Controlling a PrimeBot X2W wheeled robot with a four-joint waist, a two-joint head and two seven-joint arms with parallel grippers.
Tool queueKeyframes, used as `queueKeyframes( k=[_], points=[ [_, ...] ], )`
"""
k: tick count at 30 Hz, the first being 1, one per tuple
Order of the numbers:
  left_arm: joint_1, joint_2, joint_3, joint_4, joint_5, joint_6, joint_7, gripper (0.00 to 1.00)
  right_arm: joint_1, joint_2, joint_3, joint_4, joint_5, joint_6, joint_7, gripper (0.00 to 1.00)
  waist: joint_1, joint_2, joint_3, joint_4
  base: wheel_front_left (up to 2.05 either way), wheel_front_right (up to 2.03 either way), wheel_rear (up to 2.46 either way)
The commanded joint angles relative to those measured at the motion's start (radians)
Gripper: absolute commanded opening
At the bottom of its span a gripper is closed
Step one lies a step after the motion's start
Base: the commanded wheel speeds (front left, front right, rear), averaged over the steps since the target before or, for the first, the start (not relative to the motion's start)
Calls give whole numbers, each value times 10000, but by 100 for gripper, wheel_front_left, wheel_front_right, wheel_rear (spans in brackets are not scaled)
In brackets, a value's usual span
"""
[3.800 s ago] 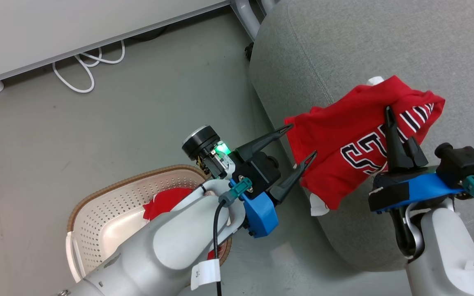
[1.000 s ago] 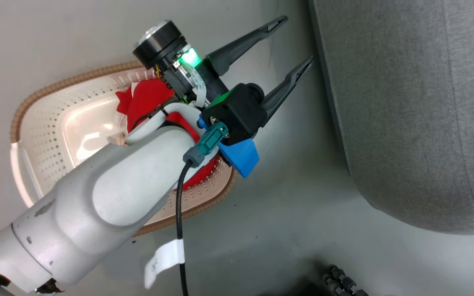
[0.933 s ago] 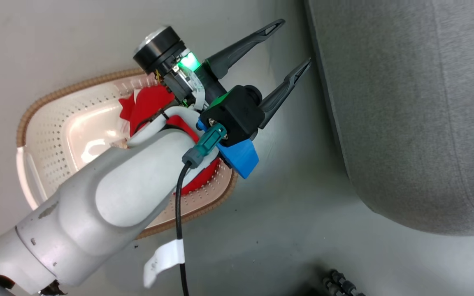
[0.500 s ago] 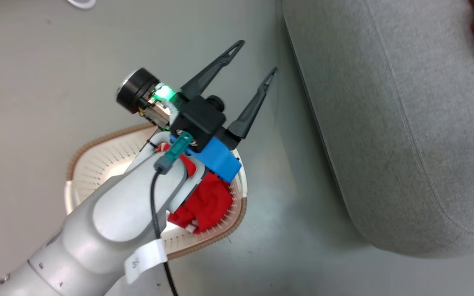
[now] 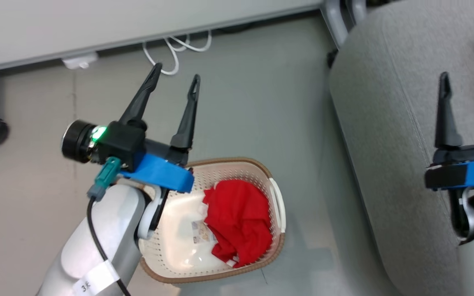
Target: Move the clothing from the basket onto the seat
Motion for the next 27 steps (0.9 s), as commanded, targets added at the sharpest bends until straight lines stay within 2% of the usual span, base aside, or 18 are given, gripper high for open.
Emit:
queueKeyframes(
  k=[1, 6, 12, 19, 27],
  points=[
    [199, -30, 148, -33, 77, -25, -45, 100, 232, 25, 64, -26, 4, 1, -38, 100, 2, 0, -435, 426, 0, 0, 0],
    [1140, -262, 1341, -163, 494, -244, -46, 100, 448, 212, 768, 34, 133, 1, -38, 100, 2, 0, -1001, 775, 0, 0, 0],
    [2194, -632, 2472, -247, 988, -532, -46, 100, 913, 434, 1149, 28, 383, 1, -38, 100, 2, 0, -1564, 1121, 0, 0, 0],
    [3430, -1065, 3508, -373, 1528, -871, -46, 100, 1867, 686, 1039, -1, 578, 1, -38, 100, 2, 0, -2131, 1325, 0, 0, 0],
    [4476, -1447, 4203, -351, 1970, -1270, -47, 100, 2939, 910, 767, -61, 804, 1, -38, 100, 2, 0, -2604, 1393, 0, 0, 0]
  ],
)
